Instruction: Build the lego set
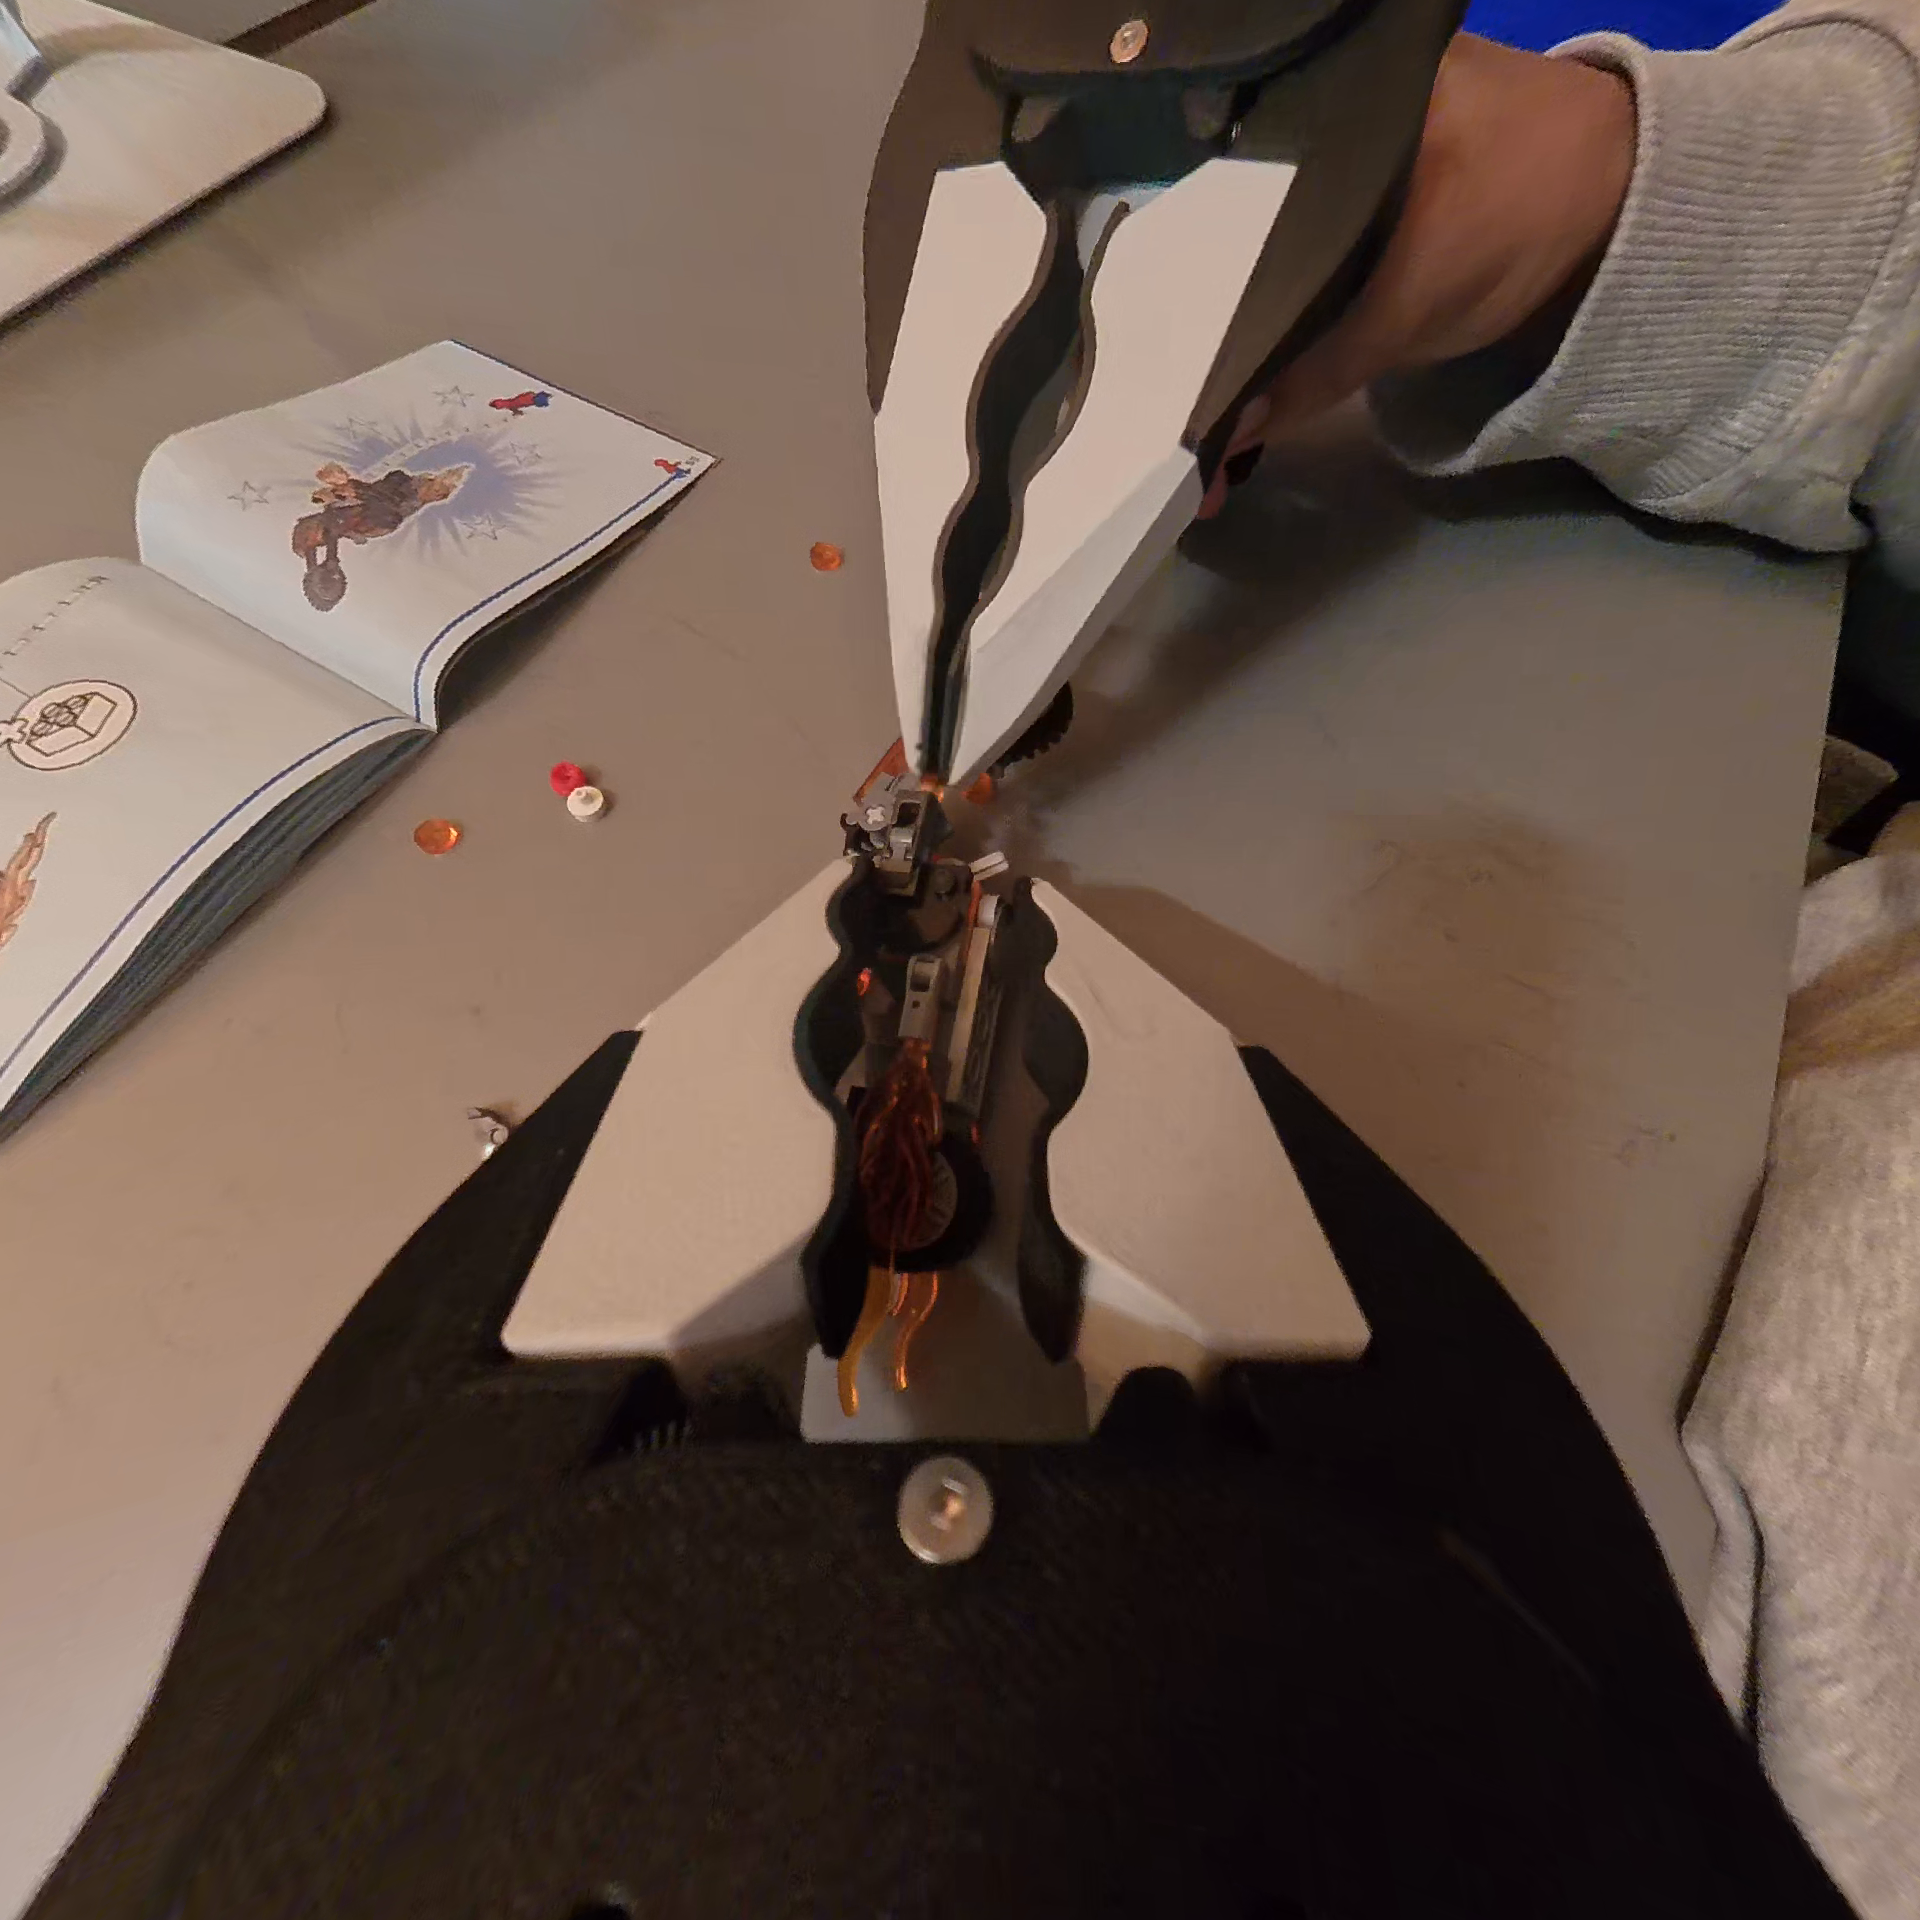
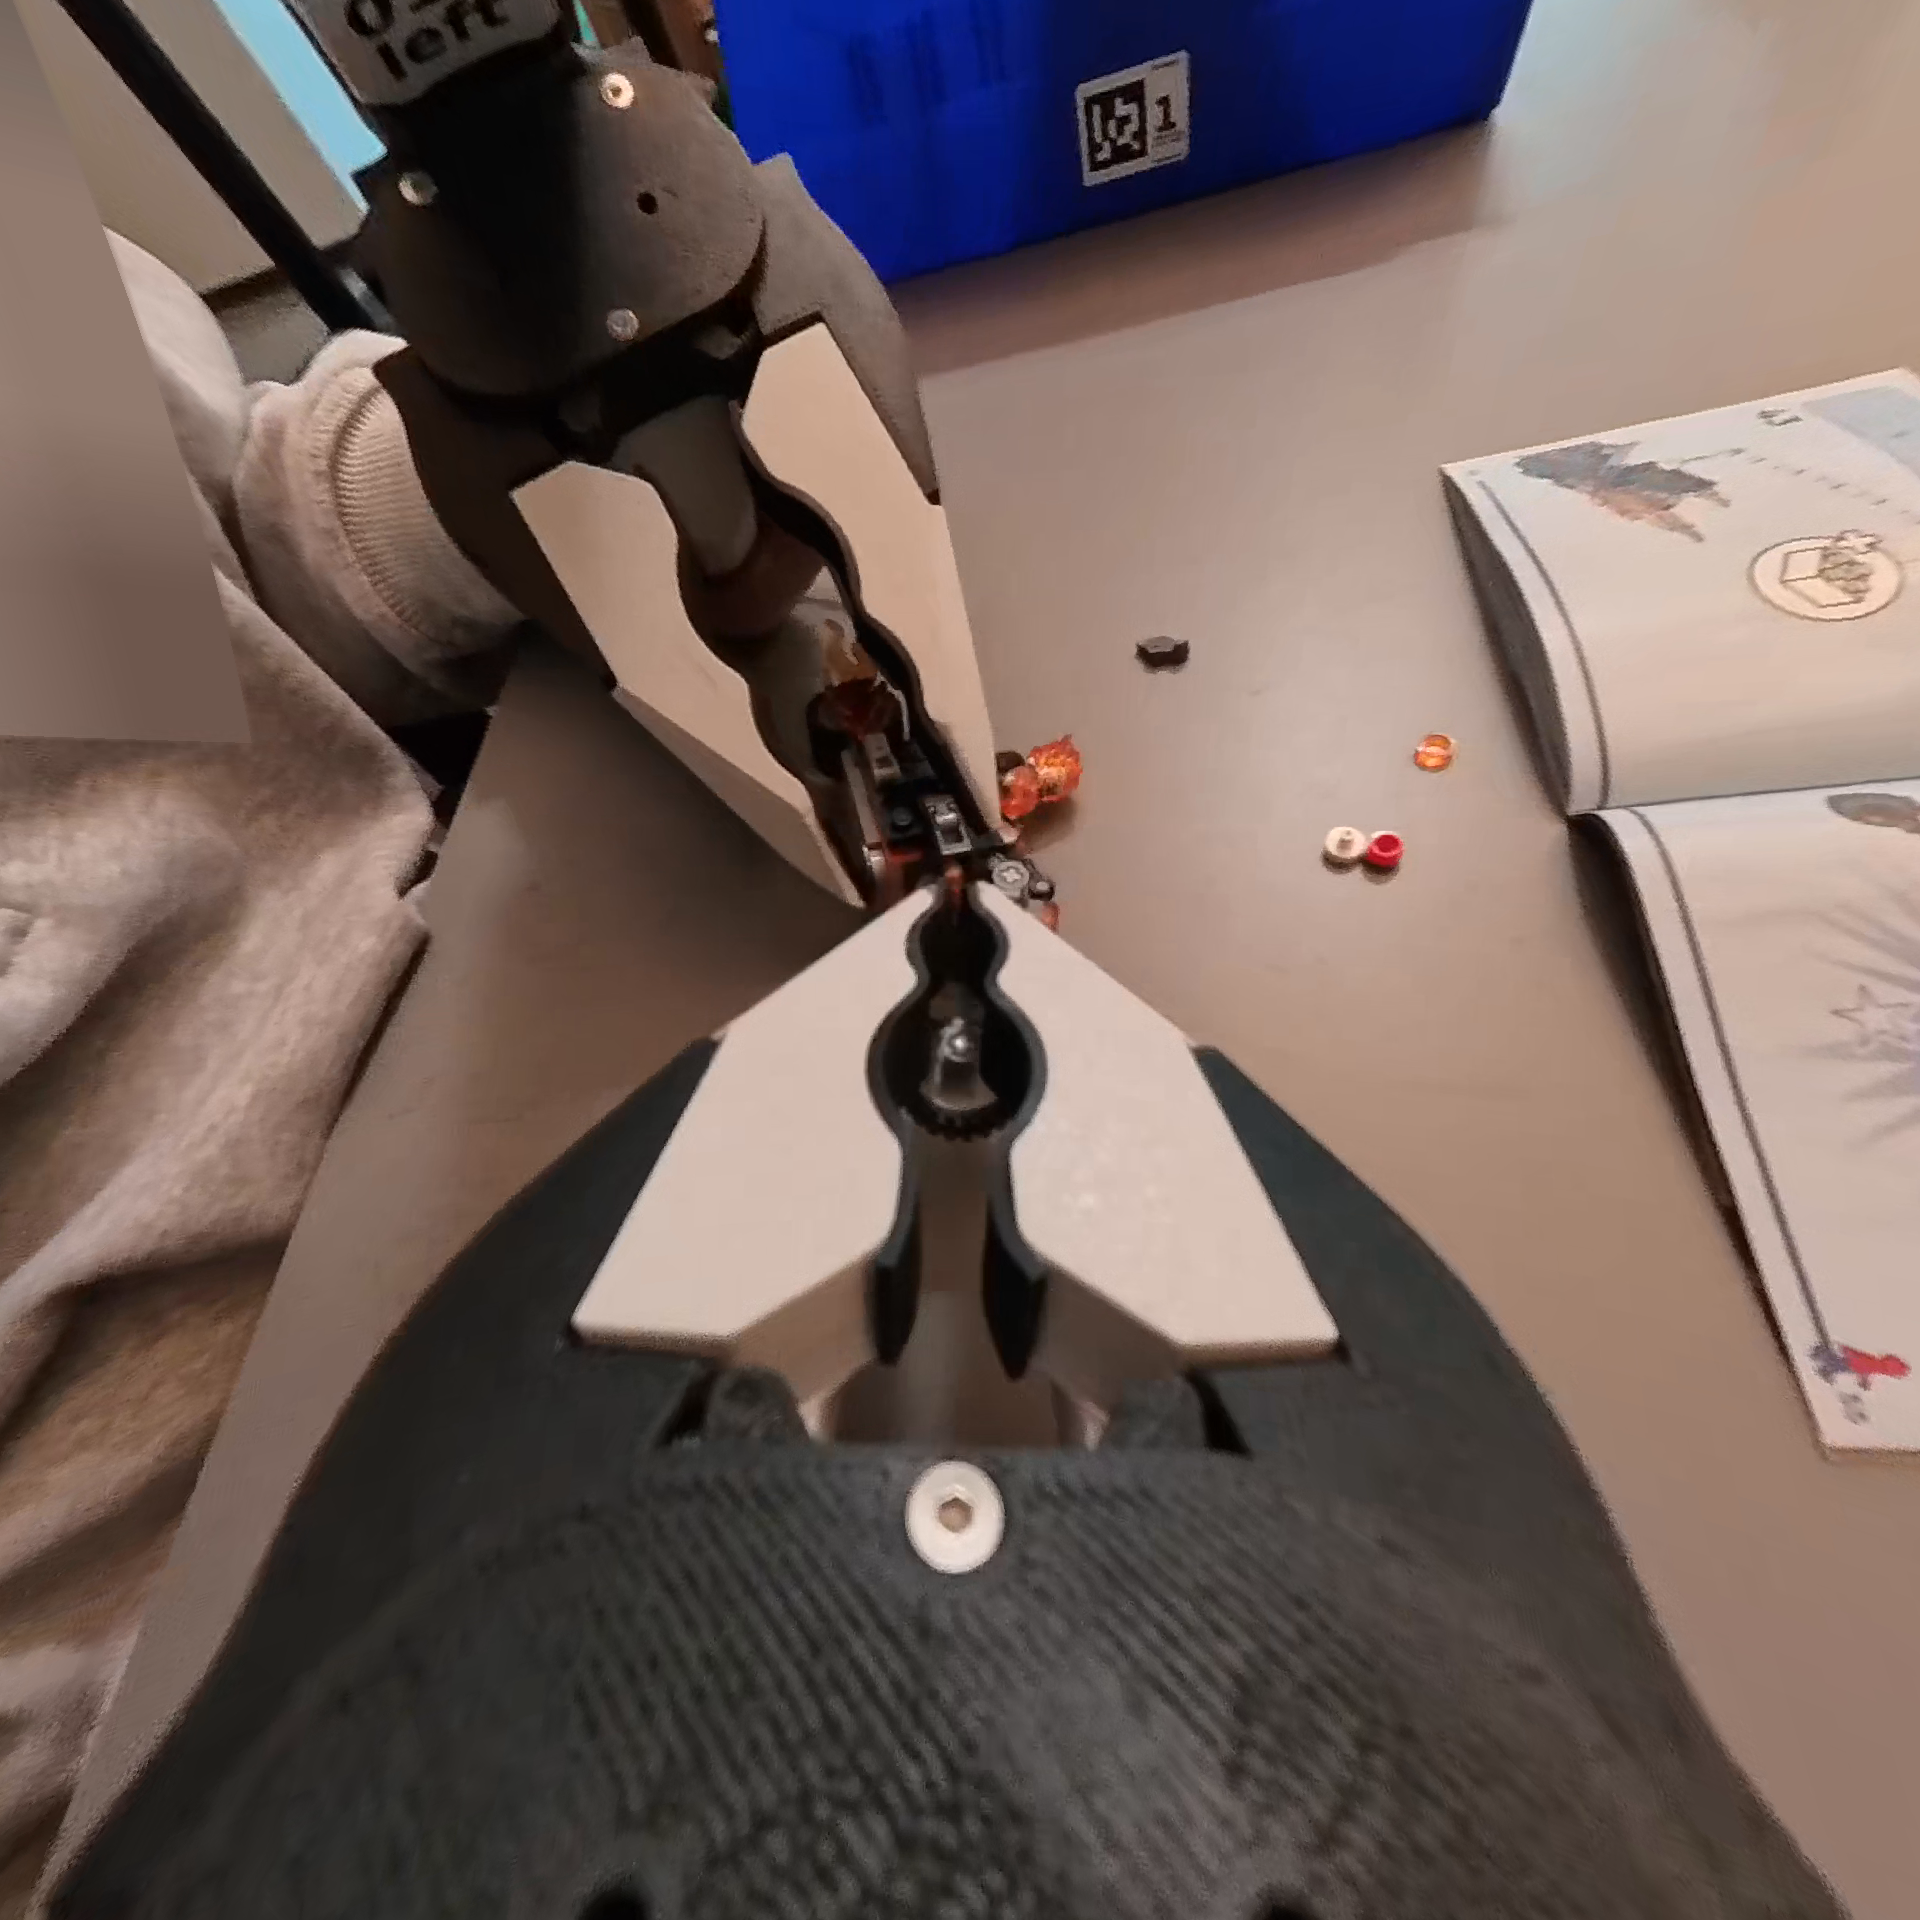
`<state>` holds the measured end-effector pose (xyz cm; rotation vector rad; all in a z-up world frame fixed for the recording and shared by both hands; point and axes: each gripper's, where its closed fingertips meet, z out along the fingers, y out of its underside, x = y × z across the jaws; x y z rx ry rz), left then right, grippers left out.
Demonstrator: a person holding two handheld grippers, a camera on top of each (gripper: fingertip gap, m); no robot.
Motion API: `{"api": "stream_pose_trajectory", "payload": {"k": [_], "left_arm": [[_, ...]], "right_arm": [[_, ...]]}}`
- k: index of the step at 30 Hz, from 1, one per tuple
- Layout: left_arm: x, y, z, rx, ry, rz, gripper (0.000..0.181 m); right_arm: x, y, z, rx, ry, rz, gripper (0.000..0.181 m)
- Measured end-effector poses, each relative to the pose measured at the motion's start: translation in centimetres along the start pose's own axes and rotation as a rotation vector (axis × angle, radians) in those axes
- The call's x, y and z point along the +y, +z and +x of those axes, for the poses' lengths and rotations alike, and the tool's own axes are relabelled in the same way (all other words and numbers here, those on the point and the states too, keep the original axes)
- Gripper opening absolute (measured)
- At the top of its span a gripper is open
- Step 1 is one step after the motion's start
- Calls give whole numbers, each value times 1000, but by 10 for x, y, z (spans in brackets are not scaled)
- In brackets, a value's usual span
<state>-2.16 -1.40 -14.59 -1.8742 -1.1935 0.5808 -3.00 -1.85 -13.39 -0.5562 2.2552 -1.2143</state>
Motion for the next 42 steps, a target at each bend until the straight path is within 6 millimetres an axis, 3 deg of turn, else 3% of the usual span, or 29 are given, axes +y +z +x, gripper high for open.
{"api": "stream_pose_trajectory", "payload": {"k": [10, 38, 42], "left_arm": [[0, 0, 3, 18, 13, -1, 24], [0, 0, 3, 30, -4, 0, 24], [0, 0, 3, 30, -3, 0, 24]], "right_arm": [[1, 1, -1, -39, 16, -7, 0], [1, 3, 1, 65, -89, -8, 2], [-7, -10, 4, 100, -91, 39, 6]]}}
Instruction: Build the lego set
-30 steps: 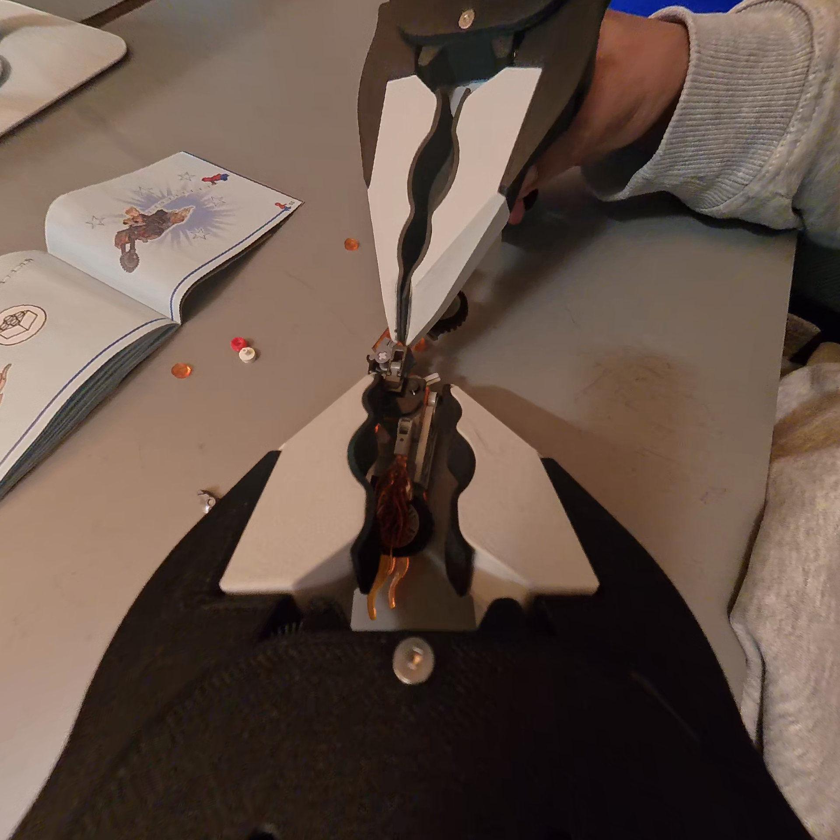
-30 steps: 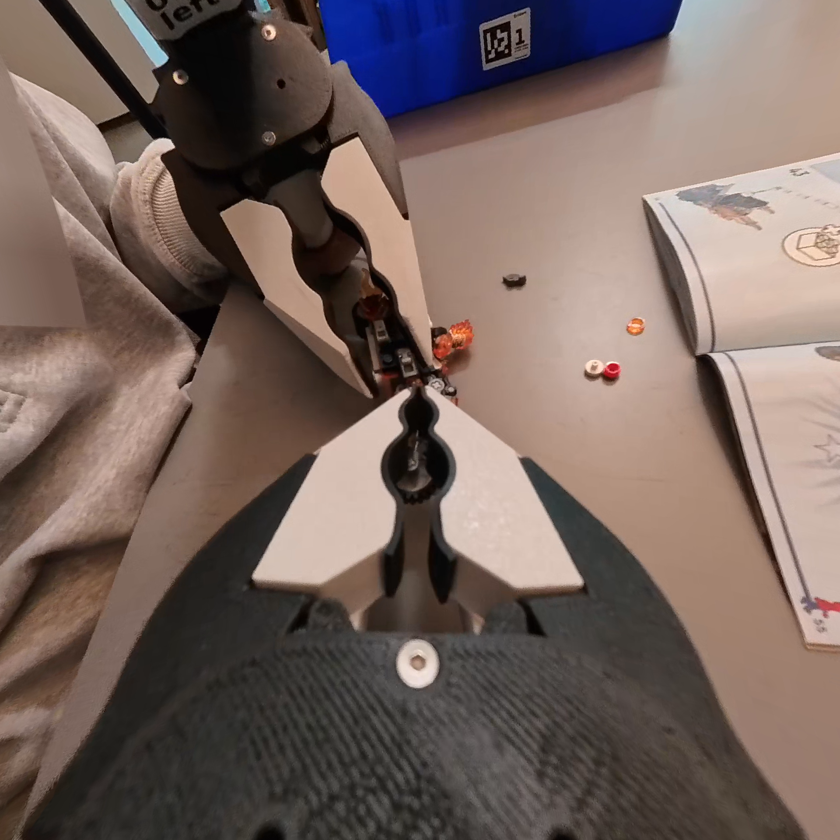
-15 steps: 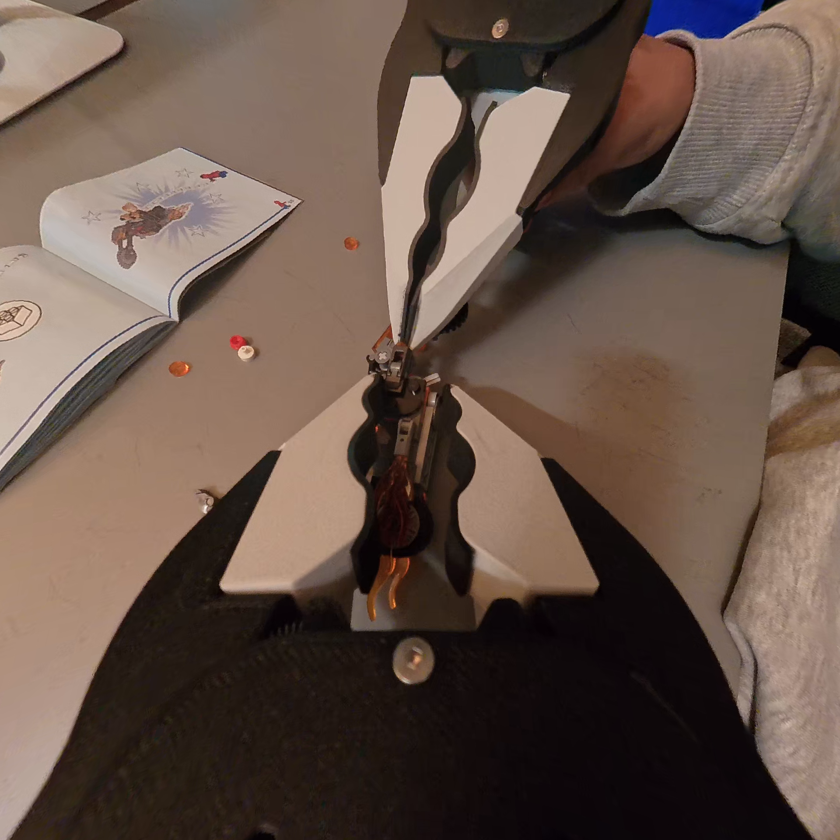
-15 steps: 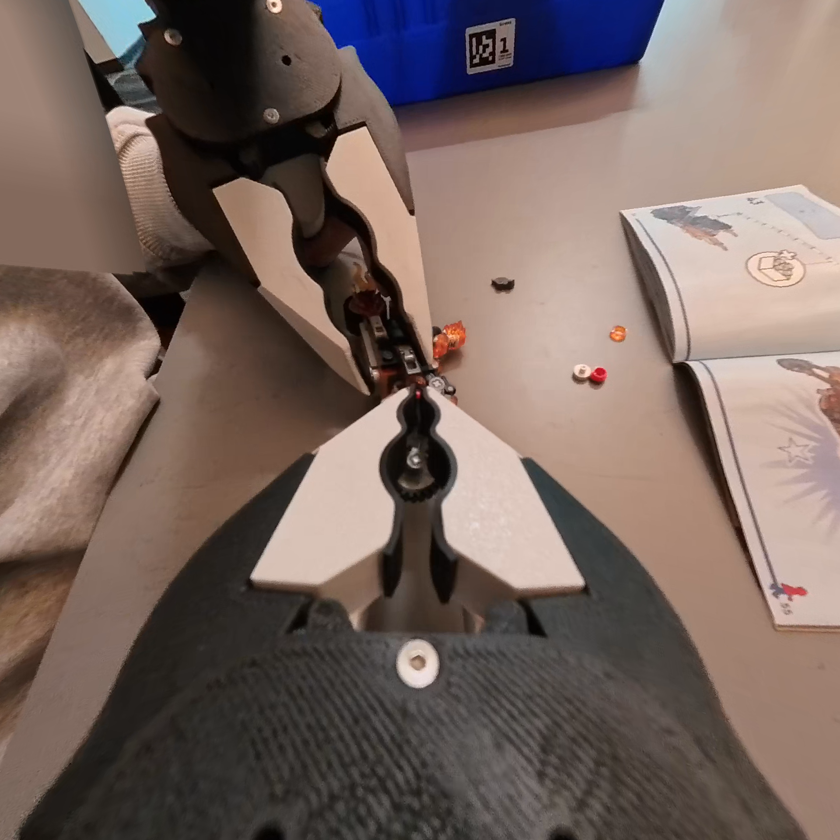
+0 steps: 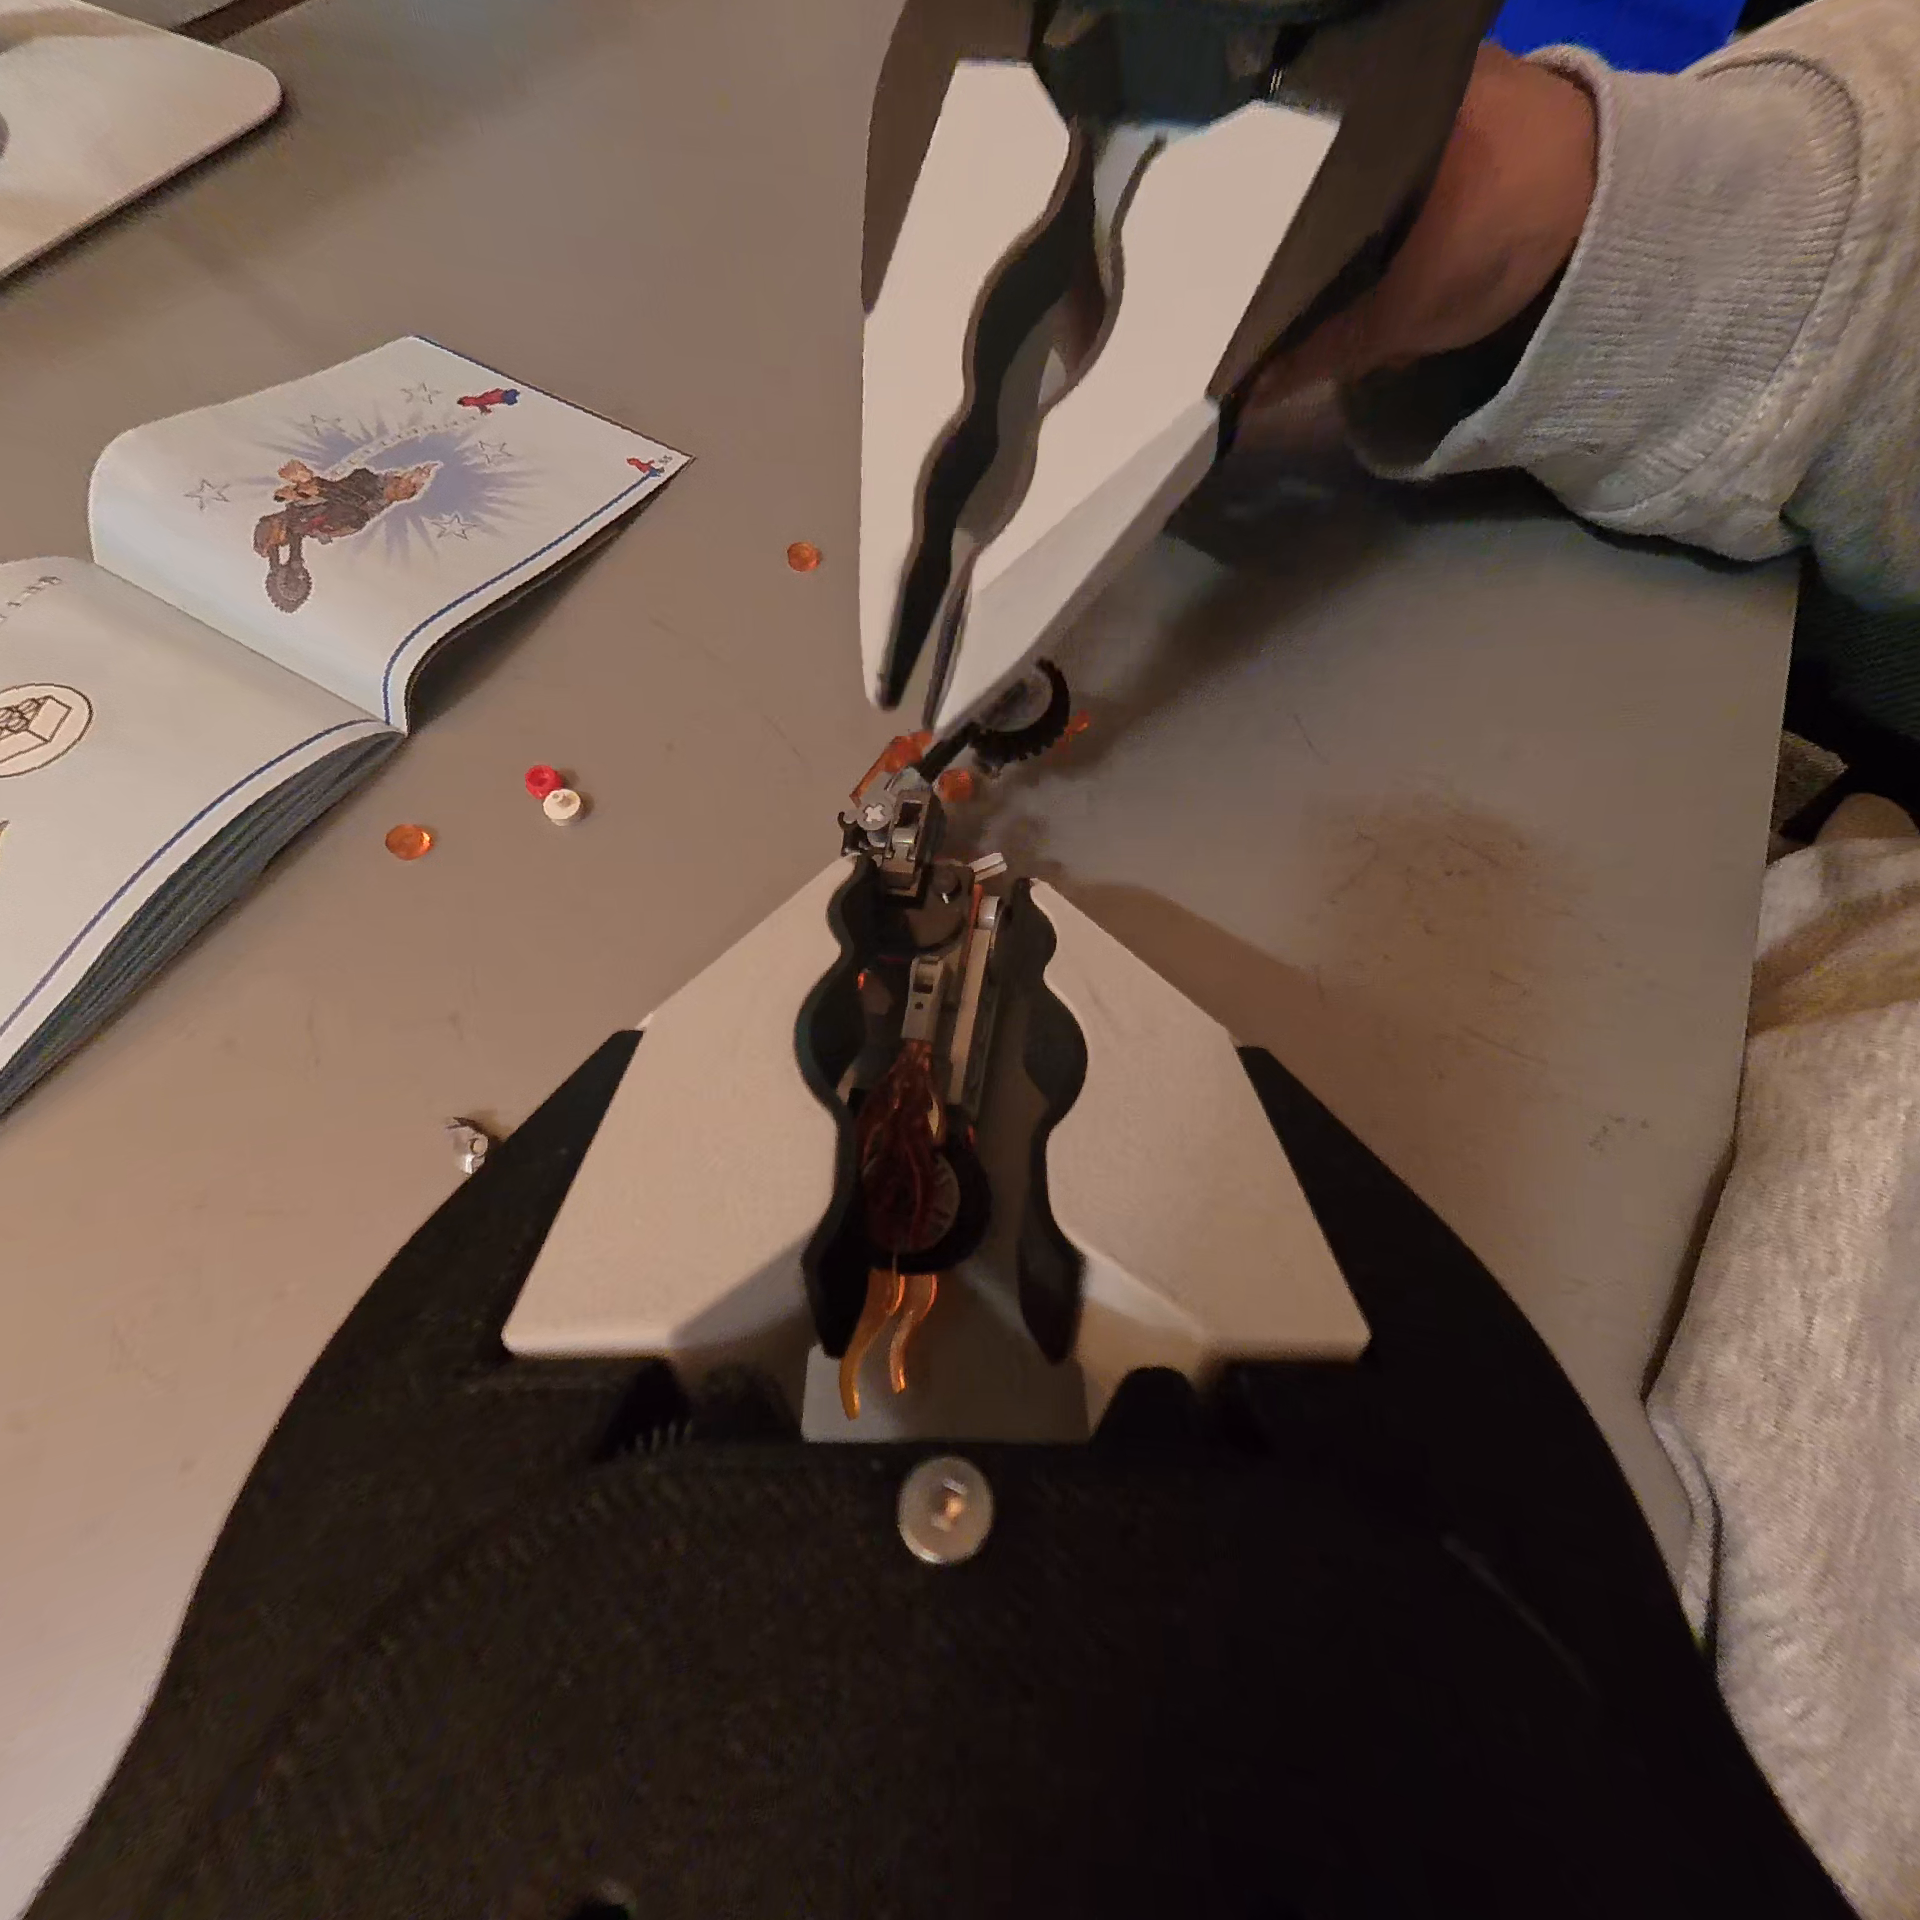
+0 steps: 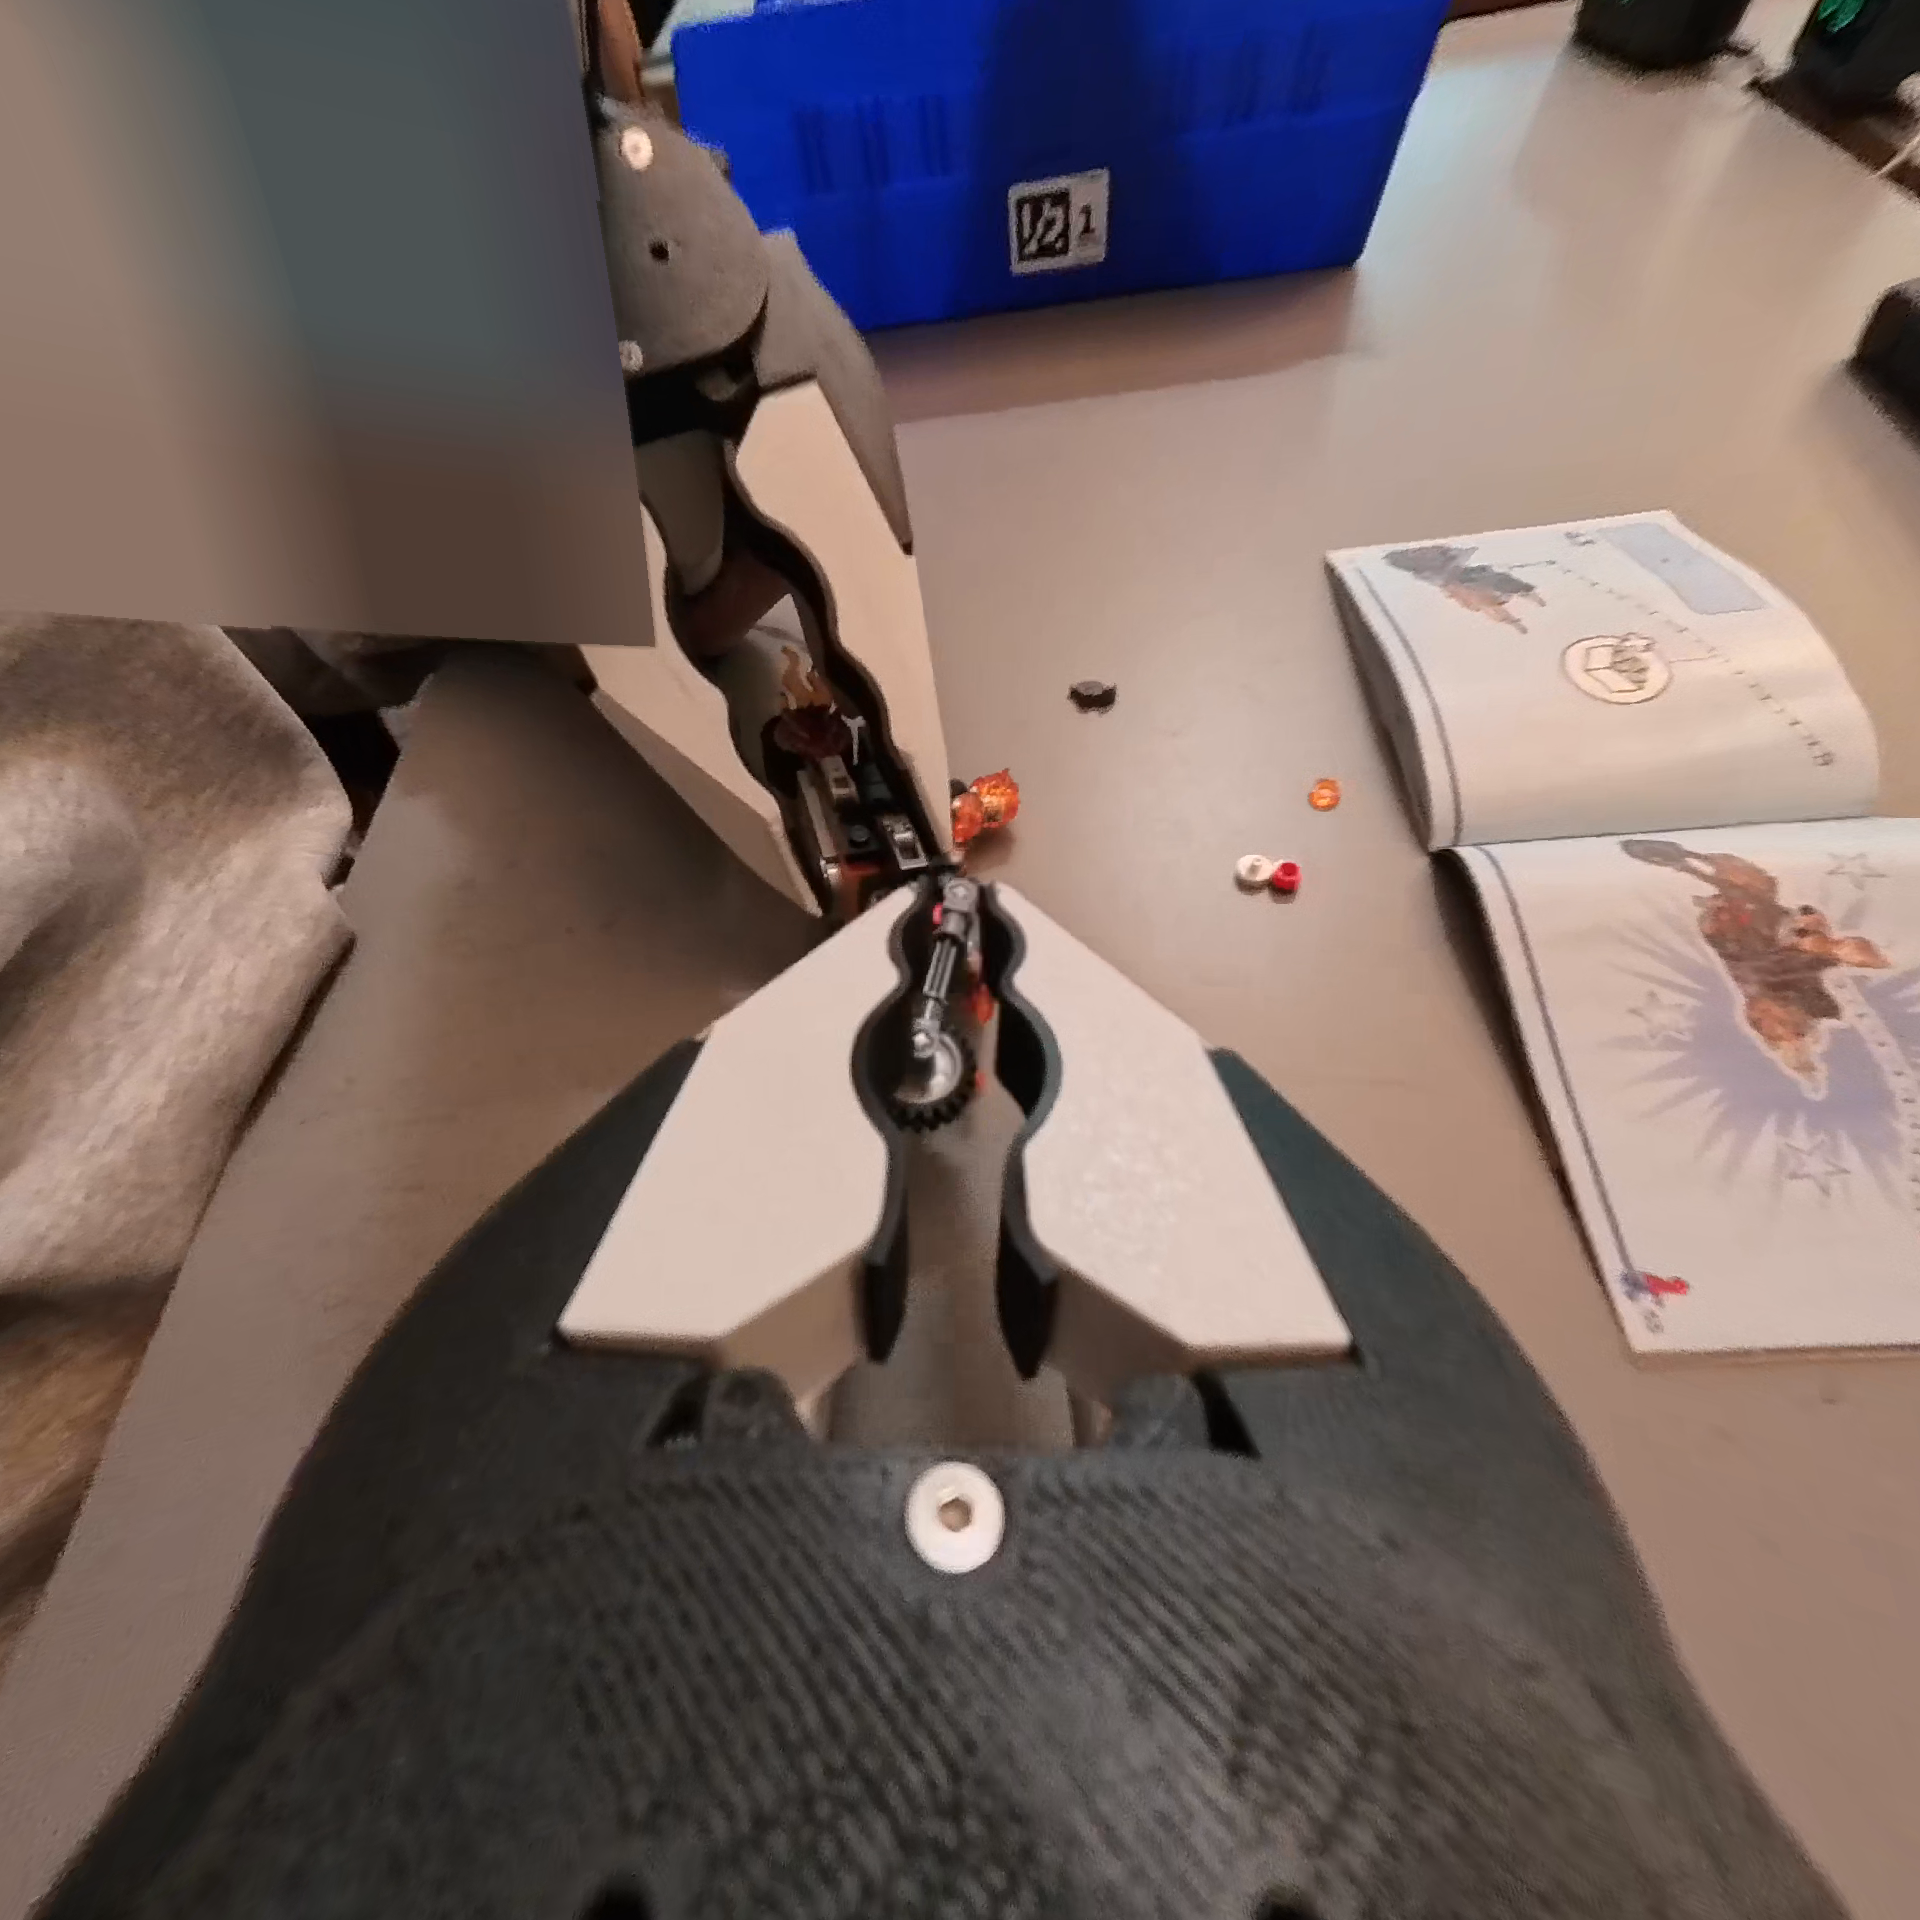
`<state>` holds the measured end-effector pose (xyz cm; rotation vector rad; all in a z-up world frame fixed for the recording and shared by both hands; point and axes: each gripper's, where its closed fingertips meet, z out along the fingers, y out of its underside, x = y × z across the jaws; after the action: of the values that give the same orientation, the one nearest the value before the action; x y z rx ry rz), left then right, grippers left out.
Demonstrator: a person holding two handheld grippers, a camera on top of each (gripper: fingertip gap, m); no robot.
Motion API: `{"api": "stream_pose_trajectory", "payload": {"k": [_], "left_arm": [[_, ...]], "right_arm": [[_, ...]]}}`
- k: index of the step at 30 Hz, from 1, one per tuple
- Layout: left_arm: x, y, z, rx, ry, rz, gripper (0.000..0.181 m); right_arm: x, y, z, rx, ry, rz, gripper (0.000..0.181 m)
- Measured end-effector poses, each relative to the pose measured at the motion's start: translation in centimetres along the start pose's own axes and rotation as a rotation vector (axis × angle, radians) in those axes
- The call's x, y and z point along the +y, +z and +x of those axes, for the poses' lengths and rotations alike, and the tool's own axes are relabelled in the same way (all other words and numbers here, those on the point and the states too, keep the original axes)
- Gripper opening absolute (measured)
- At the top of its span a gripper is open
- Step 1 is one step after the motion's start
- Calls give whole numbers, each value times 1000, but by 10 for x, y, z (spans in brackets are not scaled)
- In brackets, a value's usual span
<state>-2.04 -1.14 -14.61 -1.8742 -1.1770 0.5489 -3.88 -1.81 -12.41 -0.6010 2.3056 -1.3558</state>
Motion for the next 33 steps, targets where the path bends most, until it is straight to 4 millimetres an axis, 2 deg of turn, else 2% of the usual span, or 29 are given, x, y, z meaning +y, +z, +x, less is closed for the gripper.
{"api": "stream_pose_trajectory", "payload": {"k": [3, 5, 7, 9, 11, 13, 18, 21, 24, 27, 30, 33], "left_arm": [[0, 0, 0, -2, 2, 0, 25], [0, 0, 0, -5, 5, 0, 25], [0, 0, 0, -8, 8, -1, 25], [0, 0, 0, -12, 12, -1, 25], [0, 0, 0, -18, 18, -1, 25], [0, 0, 0, -23, 24, -1, 25], [0, 1, -1, -23, 16, -2, 25], [0, 1, 0, -28, 27, -2, 27], [-1, 0, 0, -32, 36, 7, 32], [-7, -6, -1, -32, 23, 57, 38], [-21, -15, 4, 2, 11, 143, 39], [-41, -26, 27, 90, 87, 266, 37]], "right_arm": [[-9, -20, 5, 63, 29, 55, 11], [-8, -35, 7, 121, 63, 71, 13], [4, -47, 6, 181, 104, 36, 16], [29, -53, 4, 243, 132, -70, 18], [57, -54, 0, 288, 142, -190, 18], [76, -50, -5, 301, 142, -266, 18], [74, -40, -11, 259, 166, -233, 17], [73, -36, -14, 225, 170, -234, 5], [73, -35, -15, 225, 156, -248, 5], [56, -33, -21, 188, 174, -158, 5], [17, -34, -36, 51, 247, 45, 5], [-25, -40, -57, -186, 390, 259, 5]]}}
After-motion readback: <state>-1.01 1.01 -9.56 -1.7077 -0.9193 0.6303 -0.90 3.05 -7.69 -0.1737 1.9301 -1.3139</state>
